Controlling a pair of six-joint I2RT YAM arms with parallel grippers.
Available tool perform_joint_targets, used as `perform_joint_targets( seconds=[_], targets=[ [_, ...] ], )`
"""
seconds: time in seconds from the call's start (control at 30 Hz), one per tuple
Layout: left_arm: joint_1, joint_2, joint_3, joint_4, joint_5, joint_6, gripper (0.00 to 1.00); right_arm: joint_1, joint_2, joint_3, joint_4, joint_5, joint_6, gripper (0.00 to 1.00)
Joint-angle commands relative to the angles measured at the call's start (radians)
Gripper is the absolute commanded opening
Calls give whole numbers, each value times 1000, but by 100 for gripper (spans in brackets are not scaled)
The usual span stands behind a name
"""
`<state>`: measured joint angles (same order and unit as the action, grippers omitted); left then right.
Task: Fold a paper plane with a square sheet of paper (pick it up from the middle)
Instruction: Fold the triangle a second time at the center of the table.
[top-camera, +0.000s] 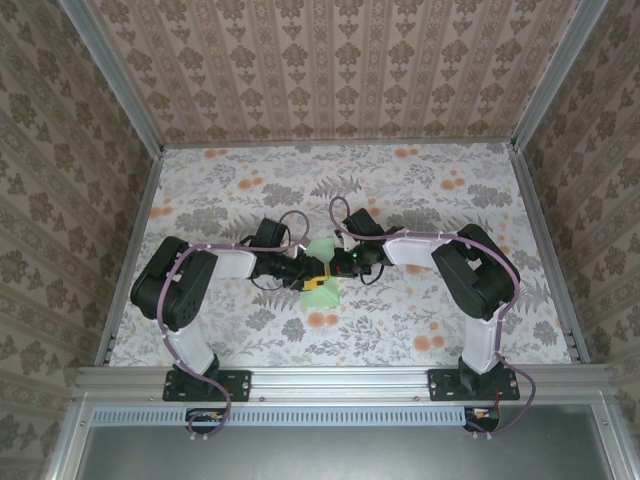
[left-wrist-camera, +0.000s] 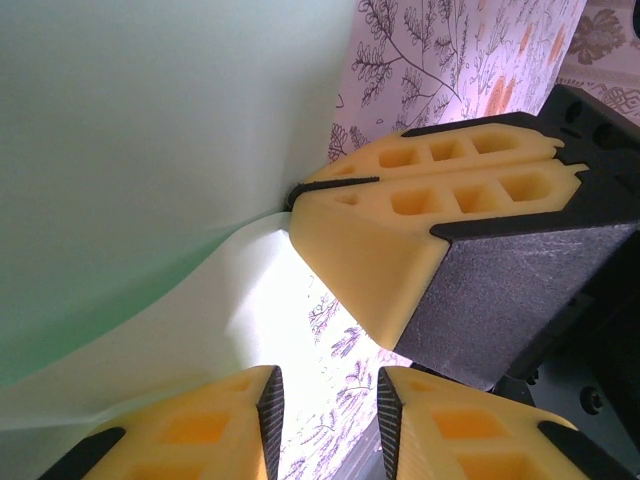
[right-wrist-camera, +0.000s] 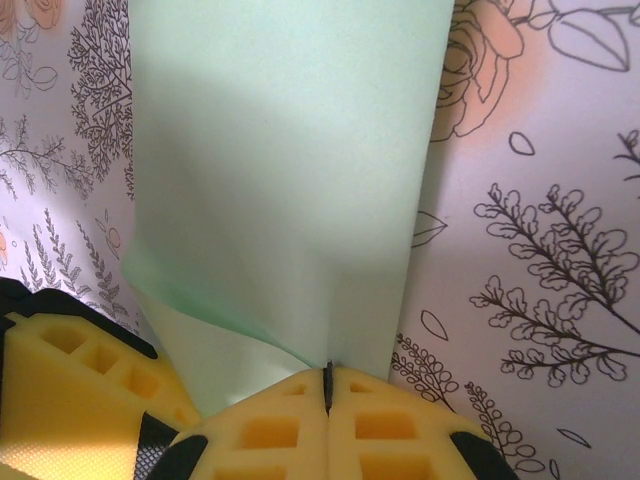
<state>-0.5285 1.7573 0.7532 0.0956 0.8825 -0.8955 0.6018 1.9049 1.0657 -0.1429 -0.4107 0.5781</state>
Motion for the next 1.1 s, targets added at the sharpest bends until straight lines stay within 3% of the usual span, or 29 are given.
perform_joint_targets(
  seconds=[0.0, 1.07],
  targets=[
    [5, 20, 2, -26, -4, 29, 33, -3, 23, 21, -42, 26, -17, 0],
    [9, 39, 0, -78, -34, 52, 32, -3, 5, 10, -56, 35, -12, 0]
  ],
)
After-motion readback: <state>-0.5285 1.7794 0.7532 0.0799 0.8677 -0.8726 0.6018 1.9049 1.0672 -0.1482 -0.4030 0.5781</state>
